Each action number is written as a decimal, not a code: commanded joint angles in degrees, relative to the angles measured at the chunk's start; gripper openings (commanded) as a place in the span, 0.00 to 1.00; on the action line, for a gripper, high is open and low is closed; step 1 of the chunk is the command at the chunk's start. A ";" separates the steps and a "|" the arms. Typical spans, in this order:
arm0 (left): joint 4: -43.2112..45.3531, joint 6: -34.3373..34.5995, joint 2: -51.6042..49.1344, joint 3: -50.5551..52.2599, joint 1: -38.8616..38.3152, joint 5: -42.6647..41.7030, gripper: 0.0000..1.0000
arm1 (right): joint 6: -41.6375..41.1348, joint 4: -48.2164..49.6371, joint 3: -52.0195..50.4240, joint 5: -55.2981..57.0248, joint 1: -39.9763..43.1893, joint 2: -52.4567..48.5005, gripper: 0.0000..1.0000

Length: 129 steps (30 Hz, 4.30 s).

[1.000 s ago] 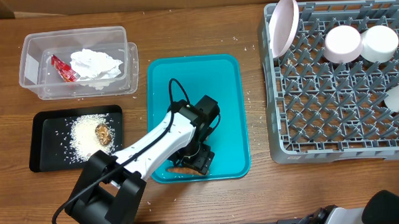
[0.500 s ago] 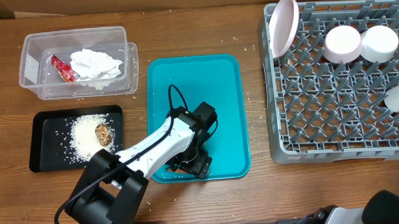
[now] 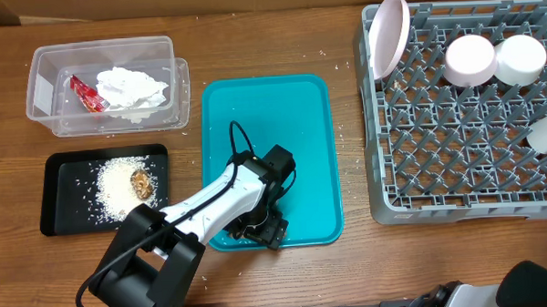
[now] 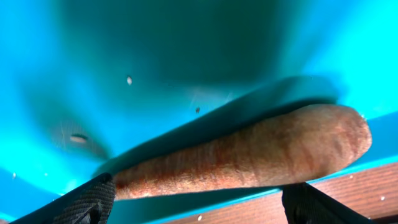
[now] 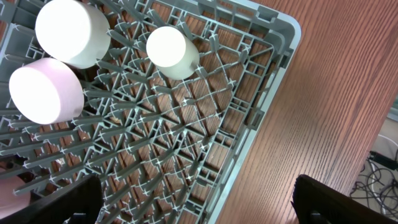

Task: Sort waste into correct bins and load items into the dishwasher
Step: 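Return the left gripper to the tray and grasp the carrot, then carry the carrot left and release it onto the black tray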

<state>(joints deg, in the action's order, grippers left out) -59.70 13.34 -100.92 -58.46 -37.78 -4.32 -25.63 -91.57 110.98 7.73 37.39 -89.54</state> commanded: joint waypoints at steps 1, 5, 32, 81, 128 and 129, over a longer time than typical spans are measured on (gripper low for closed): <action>1.33 0.87 0.85 0.76 0.61 0.87 0.88 | 0.11 0.13 -0.04 0.15 -0.04 0.33 1.00; 3.26 0.83 0.85 0.76 2.38 1.14 0.90 | 0.11 0.13 -0.04 0.15 -0.04 0.33 1.00; 7.37 0.61 0.85 1.44 13.07 -6.25 0.83 | 0.11 0.13 -0.04 0.15 -0.04 0.33 1.00; 10.80 14.60 0.85 5.88 5.46 8.39 0.29 | 0.11 0.13 -0.04 0.15 -0.04 0.33 1.00; 0.46 14.99 0.96 -18.88 57.72 9.53 0.20 | 0.11 0.13 -0.04 0.15 -0.04 0.33 1.00; 0.90 14.99 0.96 -18.88 58.25 9.14 0.20 | 0.11 0.13 -0.04 0.15 -0.04 0.33 1.00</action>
<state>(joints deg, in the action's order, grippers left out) -59.66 27.55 -99.79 -76.44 19.18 7.73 -25.65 -91.57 110.98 7.73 37.39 -89.54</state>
